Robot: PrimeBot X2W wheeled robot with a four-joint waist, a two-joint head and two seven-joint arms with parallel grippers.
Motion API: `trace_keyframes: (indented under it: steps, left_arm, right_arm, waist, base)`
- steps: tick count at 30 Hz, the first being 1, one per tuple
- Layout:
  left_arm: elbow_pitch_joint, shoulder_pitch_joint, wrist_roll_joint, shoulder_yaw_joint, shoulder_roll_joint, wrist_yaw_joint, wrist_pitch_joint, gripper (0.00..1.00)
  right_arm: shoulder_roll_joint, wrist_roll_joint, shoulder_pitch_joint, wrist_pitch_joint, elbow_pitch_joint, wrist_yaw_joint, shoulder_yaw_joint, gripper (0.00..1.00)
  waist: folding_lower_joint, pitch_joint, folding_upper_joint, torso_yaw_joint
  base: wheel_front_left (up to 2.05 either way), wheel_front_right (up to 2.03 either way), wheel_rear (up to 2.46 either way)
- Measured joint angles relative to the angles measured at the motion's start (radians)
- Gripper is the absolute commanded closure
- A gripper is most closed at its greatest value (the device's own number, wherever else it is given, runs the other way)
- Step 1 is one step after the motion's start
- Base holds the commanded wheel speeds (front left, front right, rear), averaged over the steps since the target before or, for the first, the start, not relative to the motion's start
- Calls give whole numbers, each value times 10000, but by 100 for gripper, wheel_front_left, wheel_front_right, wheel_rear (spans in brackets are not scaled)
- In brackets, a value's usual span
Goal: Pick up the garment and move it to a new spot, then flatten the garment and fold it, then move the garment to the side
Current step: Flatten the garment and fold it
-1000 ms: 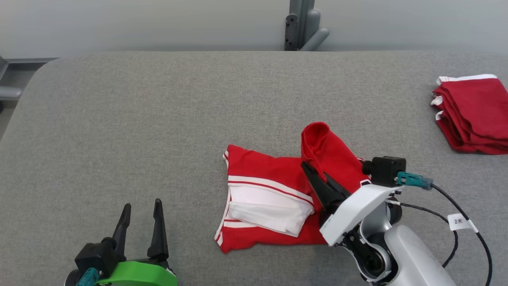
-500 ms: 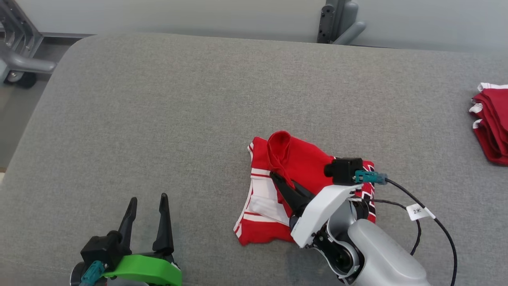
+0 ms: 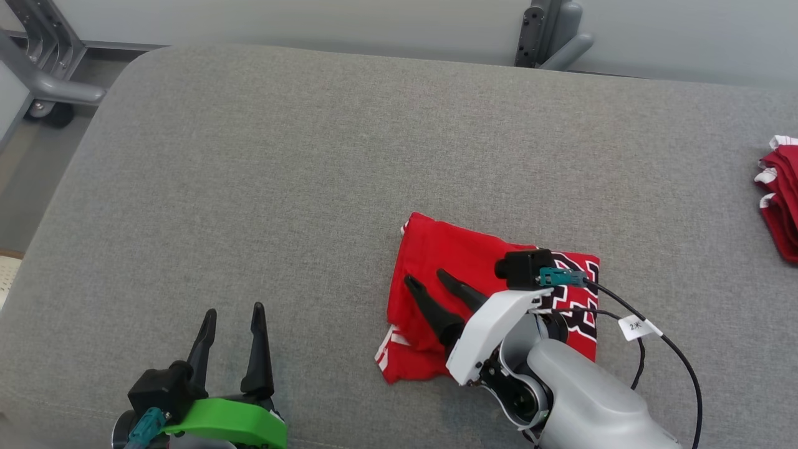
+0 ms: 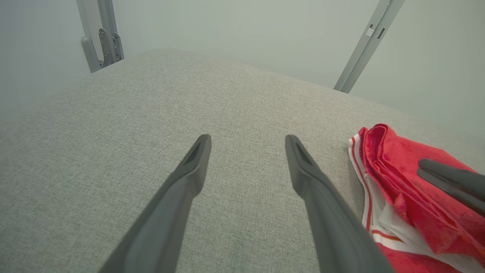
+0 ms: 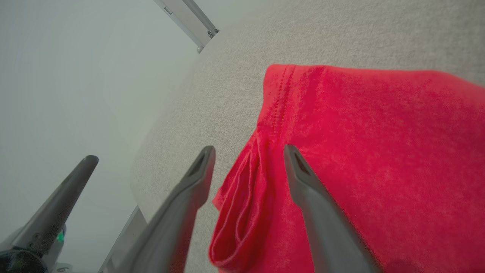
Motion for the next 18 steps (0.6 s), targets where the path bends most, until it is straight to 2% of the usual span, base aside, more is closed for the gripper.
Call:
trace_keyframes:
  steps: [5,9,14,18]
  left_arm:
    - [-4,0,17,48,-15,-2,-8,0]
    - [-58,7,31,81,-61,0,-10,0]
    - [-136,33,111,98,-65,0,-10,0]
    - [-230,46,194,58,-59,-2,-10,0]
  right_arm:
    - [0,178,-256,-384,-36,0,403,0]
    - [6,4,-453,-842,-48,2,355,0]
    - [6,-1124,-676,-1367,236,0,-253,0]
    - [6,-2410,-696,-1641,326,0,-1331,0]
  waist:
    - [0,-38,0,-109]
    - [0,-86,0,-235]
    - [0,-145,0,-448]
    - [0,-187,0,-665]
  base:
    - [0,0,0]
    - [0,0,0]
    - [0,0,0]
    - [0,0,0]
